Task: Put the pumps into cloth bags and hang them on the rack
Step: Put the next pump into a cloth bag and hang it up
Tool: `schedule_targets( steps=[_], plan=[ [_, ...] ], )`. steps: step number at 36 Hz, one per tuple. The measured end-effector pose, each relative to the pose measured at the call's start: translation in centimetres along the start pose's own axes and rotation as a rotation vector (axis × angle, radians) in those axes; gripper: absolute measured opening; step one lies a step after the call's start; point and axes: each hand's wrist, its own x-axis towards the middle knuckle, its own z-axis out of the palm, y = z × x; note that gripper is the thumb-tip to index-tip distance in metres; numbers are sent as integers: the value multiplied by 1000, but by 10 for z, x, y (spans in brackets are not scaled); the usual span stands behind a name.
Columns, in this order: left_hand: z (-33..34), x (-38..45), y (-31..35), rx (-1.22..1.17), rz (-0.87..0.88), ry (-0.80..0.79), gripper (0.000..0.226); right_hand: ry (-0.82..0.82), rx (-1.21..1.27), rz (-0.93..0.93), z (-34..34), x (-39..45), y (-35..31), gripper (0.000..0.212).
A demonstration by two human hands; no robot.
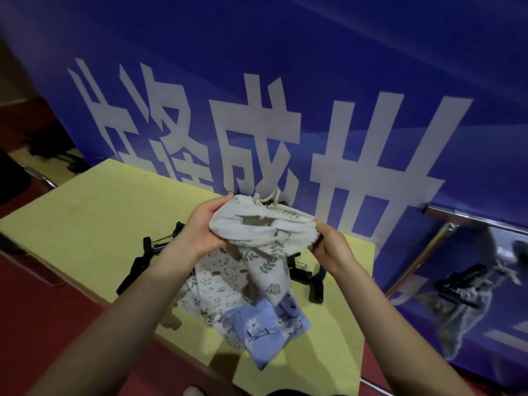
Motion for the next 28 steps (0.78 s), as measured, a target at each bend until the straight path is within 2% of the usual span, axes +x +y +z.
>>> schedule_targets(
  steps=[2, 4, 7, 10, 12, 15, 21, 24, 28],
  plan=[
    [-6, 2, 9, 88, 23, -25, 35, -24, 175, 138, 9, 11, -3, 24],
    [-13, 5, 11, 187, 28, 1, 32, -75, 222, 275, 18, 18, 0, 23],
    [-28, 5, -4, 309, -24, 12, 32, -185, -23, 372, 23, 28, 35, 25],
    [-52, 11, -32, 369, -107, 76, 32, -82, -544, 310, 17, 32, 75, 17],
    [-66, 15, -48, 286, -160, 177, 35, -53, -766, 277, 7, 34, 89, 26],
    [-83, 21, -63, 223, -188, 291, 38, -55, -896, 267, -16, 36, 97, 37],
    [-92, 36, -75, 166, -219, 378, 42, 86, -911, 106, -50, 61, 88, 25],
    [-90, 50, -79, 123, -225, 355, 41, 114, -941, 43, -56, 84, 78, 22],
    [-92, 68, -81, 82, -243, 281, 36, 169, -1105, -23, -59, 116, 64, 16]
  ],
)
